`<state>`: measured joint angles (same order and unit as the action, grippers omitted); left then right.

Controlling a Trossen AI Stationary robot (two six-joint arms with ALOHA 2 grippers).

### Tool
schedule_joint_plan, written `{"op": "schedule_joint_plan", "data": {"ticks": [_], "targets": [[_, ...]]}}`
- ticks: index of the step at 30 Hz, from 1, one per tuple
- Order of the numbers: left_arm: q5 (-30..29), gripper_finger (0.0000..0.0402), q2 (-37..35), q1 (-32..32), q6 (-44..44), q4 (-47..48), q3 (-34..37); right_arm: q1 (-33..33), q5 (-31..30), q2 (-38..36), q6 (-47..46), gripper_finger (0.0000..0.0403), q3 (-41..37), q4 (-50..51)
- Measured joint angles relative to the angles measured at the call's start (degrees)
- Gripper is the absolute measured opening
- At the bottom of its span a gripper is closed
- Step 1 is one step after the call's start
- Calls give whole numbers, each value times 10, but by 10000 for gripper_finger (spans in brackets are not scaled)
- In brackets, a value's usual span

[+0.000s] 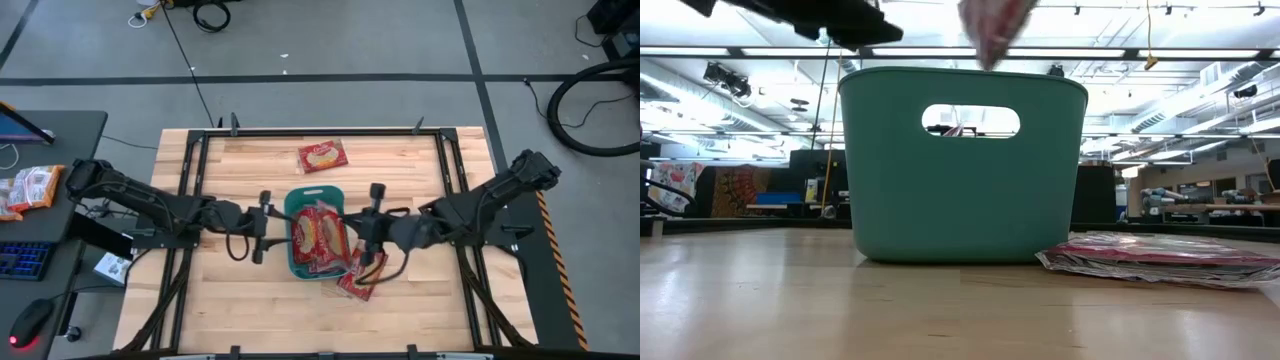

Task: Sort popcorn bags into baskets
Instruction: Put the red popcorn bag into the green bin

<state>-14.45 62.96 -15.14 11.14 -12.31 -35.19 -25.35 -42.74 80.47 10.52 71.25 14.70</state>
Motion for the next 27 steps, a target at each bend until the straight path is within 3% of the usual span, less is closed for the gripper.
{"op": "schedule_joint_plan", "data": {"ticks": [10,17,22,27], "targets": [[-61,211,-142,1,-17,38,43,73,174,4,34,2,-91,-212],[-61,208,-158,2,-45,44,57,122,233,69,32,2,-137,-327],[-61,208,-152,2,-46,55,57,138,248,103,26,3,-136,-321],[-61,208,-152,2,-46,64,56,148,223,102,-3,5,-136,-211]]}}
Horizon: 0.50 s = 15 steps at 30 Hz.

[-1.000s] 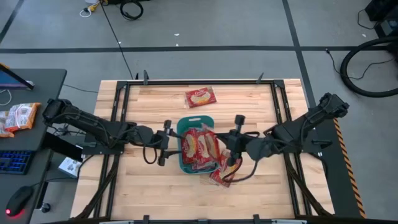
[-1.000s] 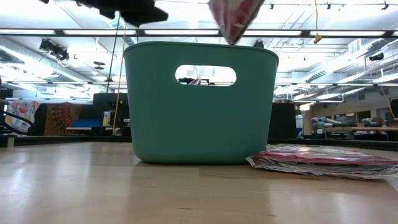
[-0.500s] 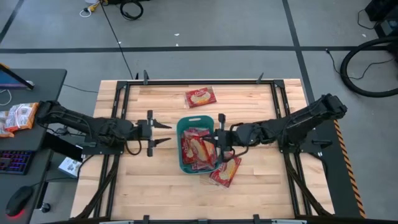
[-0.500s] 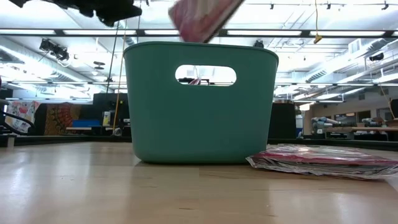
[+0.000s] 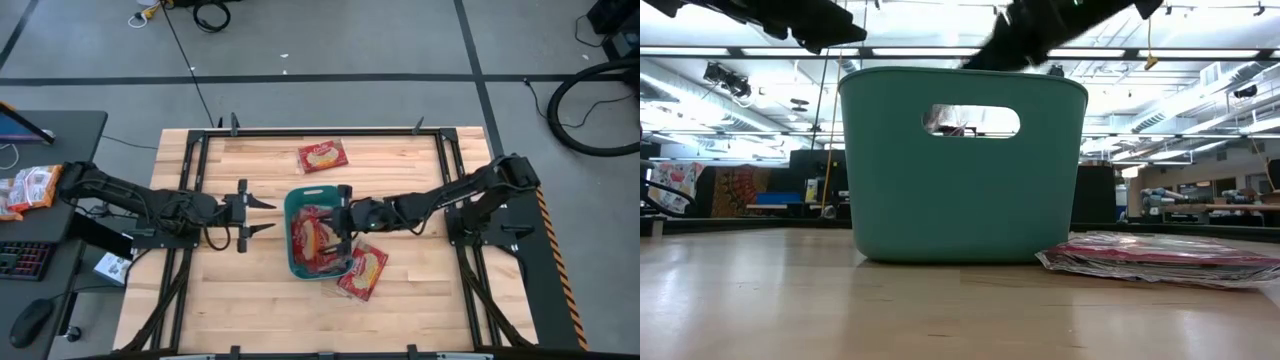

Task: Sort popcorn bags into baskets
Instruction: Put the red popcorn bag into the green bin

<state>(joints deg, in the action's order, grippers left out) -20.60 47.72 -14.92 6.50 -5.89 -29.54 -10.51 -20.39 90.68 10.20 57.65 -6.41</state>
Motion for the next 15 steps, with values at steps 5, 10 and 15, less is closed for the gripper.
{"op": "schedule_joint_plan", "data": {"ticks": [5,10,15], "targets": [[0,208,0,0,0,3,0,4,-42,-3,-4,7,1,79],[0,208,2,0,0,1,0,17,-64,1,-19,28,1,108],[0,208,3,0,0,-1,0,35,-74,1,-45,79,1,110]]}}
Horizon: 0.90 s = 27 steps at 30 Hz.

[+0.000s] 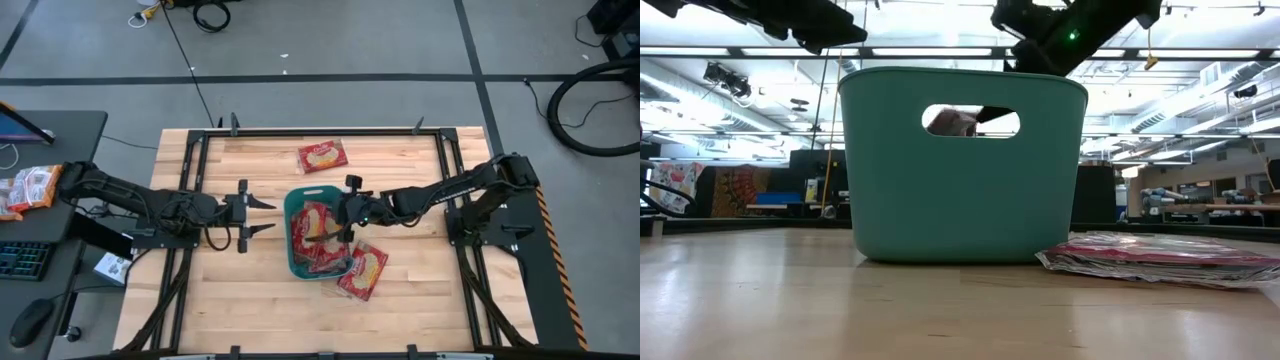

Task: Sort popcorn bags into baskets
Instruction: Put the red popcorn bag into the green bin

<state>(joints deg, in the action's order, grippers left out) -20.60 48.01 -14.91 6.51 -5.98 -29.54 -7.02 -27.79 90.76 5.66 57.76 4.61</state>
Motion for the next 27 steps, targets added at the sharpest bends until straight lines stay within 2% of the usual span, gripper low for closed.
{"op": "schedule_joint_plan", "data": {"ticks": [4,10,18,27], "targets": [[0,208,0,0,0,0,0,15,-61,-4,-85,120,0,52],[0,208,0,0,1,3,0,0,-48,-19,-102,137,0,107],[0,208,0,0,1,4,0,-47,68,-51,-130,136,0,188],[0,208,0,0,-1,3,0,-105,142,-58,-280,136,0,368]]}}
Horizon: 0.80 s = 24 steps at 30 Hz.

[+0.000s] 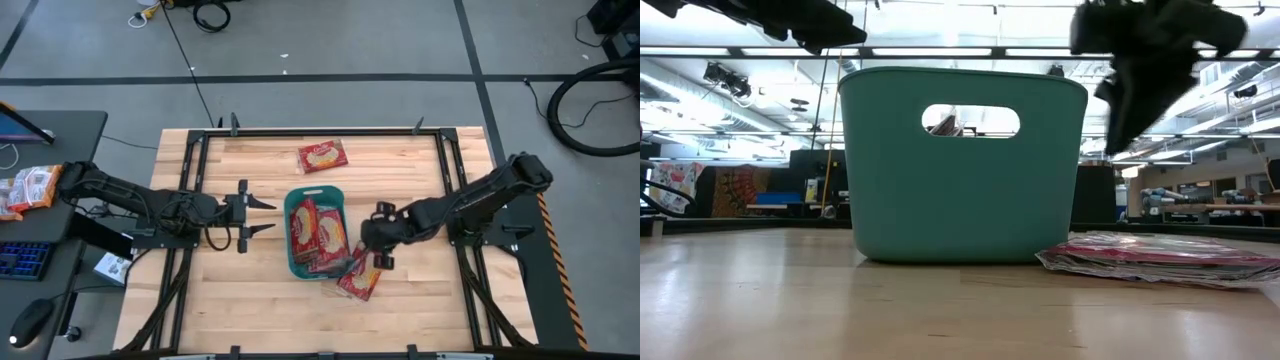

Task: Sort popcorn bags into baskets
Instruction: Put the red popcorn bag into the green bin

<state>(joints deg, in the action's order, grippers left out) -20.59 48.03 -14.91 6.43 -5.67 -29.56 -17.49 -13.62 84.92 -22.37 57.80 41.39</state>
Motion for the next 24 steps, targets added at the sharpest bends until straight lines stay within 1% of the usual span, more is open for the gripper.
{"op": "schedule_joint_plan", "data": {"ticks": [3,10,14,19,24], "targets": [[0,208,0,0,-16,0,0,-29,1,2,-46,136,-7,26],[-2,208,0,0,-13,-5,0,-111,-21,14,-109,135,-37,-24],[-2,208,0,0,-13,-6,0,-142,-39,48,-138,135,-37,-44],[-2,208,0,0,-13,-22,0,-143,-95,80,-228,135,-37,-7],[-2,208,0,0,-13,-22,0,-120,-104,84,-238,135,-37,-13]]}}
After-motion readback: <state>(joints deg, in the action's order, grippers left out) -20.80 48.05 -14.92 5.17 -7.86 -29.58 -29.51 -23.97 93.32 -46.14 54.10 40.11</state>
